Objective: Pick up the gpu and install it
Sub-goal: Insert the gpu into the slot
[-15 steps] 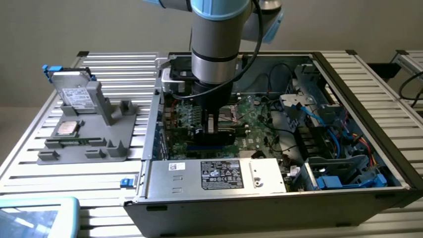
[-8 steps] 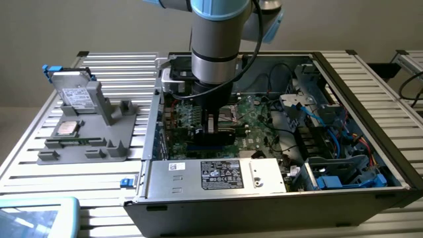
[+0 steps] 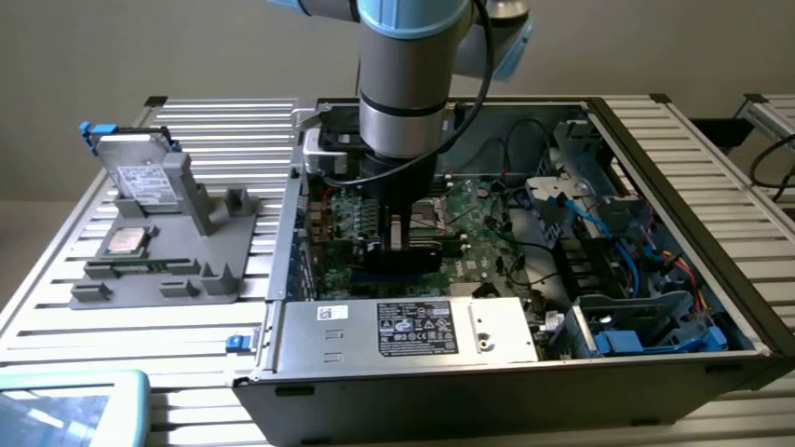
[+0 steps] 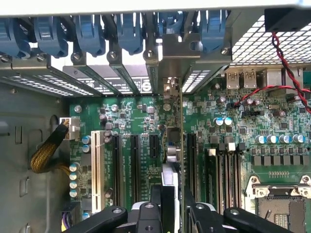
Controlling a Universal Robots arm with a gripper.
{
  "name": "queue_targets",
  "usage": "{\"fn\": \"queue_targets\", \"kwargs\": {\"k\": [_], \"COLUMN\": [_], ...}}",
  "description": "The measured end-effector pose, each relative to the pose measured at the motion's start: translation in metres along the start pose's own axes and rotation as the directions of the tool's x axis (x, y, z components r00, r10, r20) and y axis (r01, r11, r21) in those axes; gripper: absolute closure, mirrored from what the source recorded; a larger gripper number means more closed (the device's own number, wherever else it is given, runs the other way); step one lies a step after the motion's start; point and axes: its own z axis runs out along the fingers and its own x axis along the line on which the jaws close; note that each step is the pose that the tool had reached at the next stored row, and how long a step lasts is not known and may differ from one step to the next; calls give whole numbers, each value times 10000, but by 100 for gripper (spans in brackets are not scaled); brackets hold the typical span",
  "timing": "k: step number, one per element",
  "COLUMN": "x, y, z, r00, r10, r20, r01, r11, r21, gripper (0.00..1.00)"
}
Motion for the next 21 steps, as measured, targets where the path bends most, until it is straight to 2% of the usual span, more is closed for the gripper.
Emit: {"fn": "queue_targets", "kwargs": {"k": [21], "x": [-21], "y": [13], "z": [42], "r00": [10000], "r10": [1], "r20": [-29], "r01": [-1], "r11": [10000], "r21": [1], "gripper": [73]}}
